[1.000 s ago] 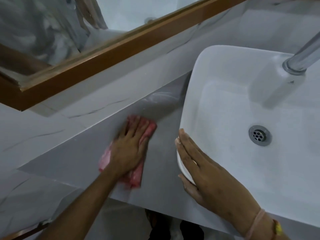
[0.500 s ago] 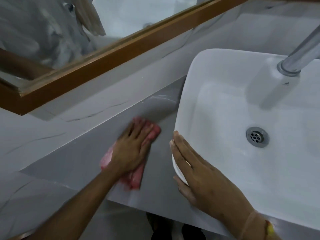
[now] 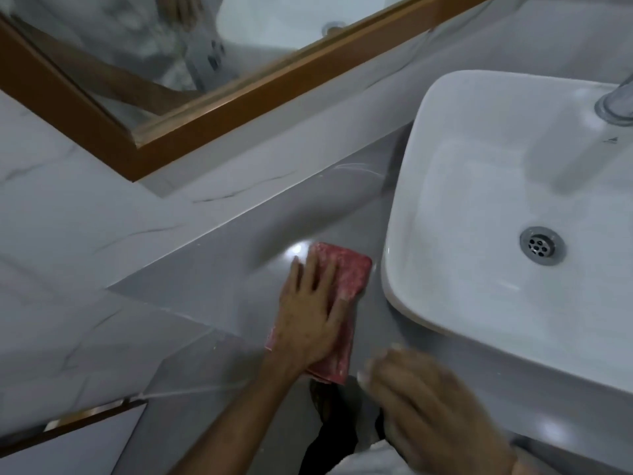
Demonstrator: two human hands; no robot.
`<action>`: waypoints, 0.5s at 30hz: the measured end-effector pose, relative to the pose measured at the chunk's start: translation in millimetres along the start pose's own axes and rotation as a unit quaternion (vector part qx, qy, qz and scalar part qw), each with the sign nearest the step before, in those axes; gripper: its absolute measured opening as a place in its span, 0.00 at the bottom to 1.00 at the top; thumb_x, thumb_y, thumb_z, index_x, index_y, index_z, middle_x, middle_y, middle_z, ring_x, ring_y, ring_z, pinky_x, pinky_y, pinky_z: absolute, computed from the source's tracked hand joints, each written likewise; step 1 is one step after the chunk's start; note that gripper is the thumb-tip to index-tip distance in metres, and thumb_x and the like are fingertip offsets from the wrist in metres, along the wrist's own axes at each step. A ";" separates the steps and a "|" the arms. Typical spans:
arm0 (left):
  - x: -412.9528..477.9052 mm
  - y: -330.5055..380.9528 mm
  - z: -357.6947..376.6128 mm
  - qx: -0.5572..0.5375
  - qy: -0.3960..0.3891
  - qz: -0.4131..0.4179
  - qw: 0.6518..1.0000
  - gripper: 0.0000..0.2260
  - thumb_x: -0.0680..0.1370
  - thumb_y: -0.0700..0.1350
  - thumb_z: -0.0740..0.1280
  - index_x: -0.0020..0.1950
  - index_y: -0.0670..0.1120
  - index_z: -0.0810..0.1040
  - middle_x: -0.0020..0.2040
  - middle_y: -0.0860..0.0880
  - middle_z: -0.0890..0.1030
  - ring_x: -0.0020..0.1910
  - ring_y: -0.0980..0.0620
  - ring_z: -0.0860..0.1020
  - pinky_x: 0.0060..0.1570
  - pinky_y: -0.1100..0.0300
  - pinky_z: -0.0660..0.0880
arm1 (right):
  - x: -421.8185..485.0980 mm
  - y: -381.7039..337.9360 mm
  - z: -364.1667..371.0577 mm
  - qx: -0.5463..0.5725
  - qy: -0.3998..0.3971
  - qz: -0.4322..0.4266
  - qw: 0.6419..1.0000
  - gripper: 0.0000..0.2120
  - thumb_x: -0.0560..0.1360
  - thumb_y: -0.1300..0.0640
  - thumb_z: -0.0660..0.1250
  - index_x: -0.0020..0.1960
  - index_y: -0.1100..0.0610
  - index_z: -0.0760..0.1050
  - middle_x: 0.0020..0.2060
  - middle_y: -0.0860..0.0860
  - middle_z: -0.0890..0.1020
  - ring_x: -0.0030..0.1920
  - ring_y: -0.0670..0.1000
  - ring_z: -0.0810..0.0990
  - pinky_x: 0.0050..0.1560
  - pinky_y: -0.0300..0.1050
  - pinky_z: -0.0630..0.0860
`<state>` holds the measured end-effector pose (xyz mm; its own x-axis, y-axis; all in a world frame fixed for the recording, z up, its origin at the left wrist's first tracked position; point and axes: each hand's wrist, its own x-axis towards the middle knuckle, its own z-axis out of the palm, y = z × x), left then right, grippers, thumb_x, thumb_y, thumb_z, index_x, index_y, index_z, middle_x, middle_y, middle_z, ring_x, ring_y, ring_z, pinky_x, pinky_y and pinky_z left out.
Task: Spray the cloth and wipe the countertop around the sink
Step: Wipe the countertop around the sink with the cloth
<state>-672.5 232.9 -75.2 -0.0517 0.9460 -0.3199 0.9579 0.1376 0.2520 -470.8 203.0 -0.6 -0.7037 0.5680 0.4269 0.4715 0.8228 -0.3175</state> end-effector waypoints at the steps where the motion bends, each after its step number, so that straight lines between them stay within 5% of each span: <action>1: -1.8 -4.7 -7.7 -0.045 0.031 -0.054 0.997 0.30 0.79 0.59 0.41 0.79 0.48 0.49 0.80 0.44 0.49 0.79 0.42 0.47 0.77 0.46 0.51 | -9.3 -15.4 11.6 0.030 -0.007 0.057 0.998 0.14 0.76 0.58 0.56 0.59 0.56 0.73 0.56 0.51 0.76 0.56 0.52 0.76 0.62 0.45 0.70; 3: 5.1 -7.0 -20.2 -0.101 0.071 -0.132 0.984 0.28 0.79 0.58 0.51 0.74 0.43 0.60 0.75 0.39 0.63 0.72 0.40 0.62 0.72 0.47 0.60 | -13.7 -29.4 36.2 0.109 -0.031 0.245 0.963 0.14 0.76 0.54 0.61 0.60 0.57 0.73 0.55 0.54 0.78 0.55 0.52 0.77 0.58 0.46 0.74; 6: 25.4 3.9 -32.1 -0.132 0.048 -0.187 0.972 0.27 0.77 0.56 0.61 0.68 0.38 0.67 0.65 0.37 0.71 0.64 0.39 0.69 0.63 0.46 0.68 | 4.7 -25.0 69.3 0.186 -0.074 0.488 0.850 0.22 0.74 0.53 0.68 0.64 0.63 0.69 0.59 0.59 0.74 0.60 0.57 0.73 0.62 0.52 0.72; 10: 50.3 14.1 -40.4 -0.207 0.003 -0.276 0.939 0.25 0.74 0.56 0.67 0.62 0.39 0.72 0.61 0.39 0.78 0.61 0.38 0.76 0.59 0.47 0.75 | 40.6 -14.9 96.6 0.185 -0.100 0.509 0.835 0.24 0.74 0.47 0.66 0.64 0.60 0.69 0.57 0.57 0.75 0.58 0.54 0.72 0.61 0.51 0.71; 15: 62.6 -1.0 -54.2 -0.340 -0.085 -0.269 0.897 0.18 0.70 0.52 0.73 0.51 0.39 0.79 0.45 0.43 0.80 0.43 0.45 0.79 0.43 0.56 0.76 | 57.3 -13.3 109.2 0.196 -0.073 0.579 0.788 0.20 0.74 0.51 0.66 0.60 0.62 0.72 0.55 0.58 0.78 0.57 0.57 0.75 0.59 0.54 0.73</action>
<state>-692.0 308.0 -46.0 -0.3564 0.6381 -0.6825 0.4107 0.7631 0.4990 -575.4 222.2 -64.4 0.0108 0.9004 -0.4349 0.6627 -0.3322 -0.6712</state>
